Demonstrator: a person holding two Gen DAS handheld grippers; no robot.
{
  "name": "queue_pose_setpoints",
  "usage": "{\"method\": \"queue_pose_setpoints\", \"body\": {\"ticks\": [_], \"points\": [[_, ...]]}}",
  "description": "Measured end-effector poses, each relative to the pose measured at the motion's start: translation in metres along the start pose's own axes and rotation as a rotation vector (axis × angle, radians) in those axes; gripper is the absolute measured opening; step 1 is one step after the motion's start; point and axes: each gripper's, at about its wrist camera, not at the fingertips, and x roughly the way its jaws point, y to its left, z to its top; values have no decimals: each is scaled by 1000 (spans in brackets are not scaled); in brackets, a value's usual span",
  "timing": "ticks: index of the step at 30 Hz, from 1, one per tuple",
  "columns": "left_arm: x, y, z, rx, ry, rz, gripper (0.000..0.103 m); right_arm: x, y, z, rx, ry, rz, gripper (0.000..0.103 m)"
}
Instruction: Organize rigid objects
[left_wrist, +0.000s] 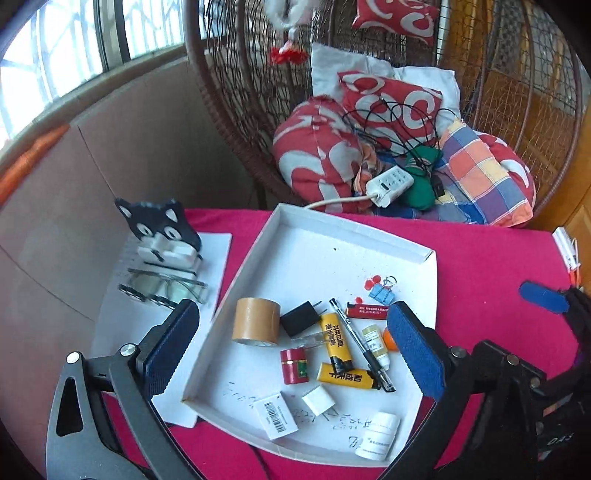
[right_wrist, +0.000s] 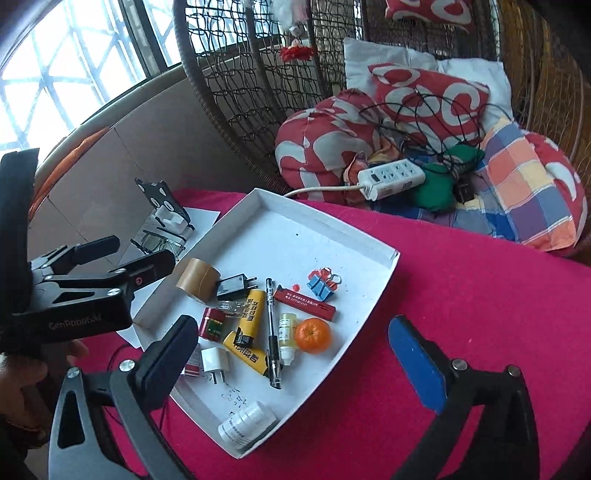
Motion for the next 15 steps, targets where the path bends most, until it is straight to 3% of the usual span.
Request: {"method": "queue_pose_setpoints", "body": {"ticks": [5, 10, 15], "points": [[-43, -22, 2, 25, -53, 73, 103, -41, -7, 2, -50, -81, -44, 103], [-89, -44, 1, 28, -128, 88, 103, -92, -19, 2, -94, -223, -113, 103], [-135, -56, -1, -71, -201, 68, 103, -143, -36, 0, -109, -356, -149, 103]]}}
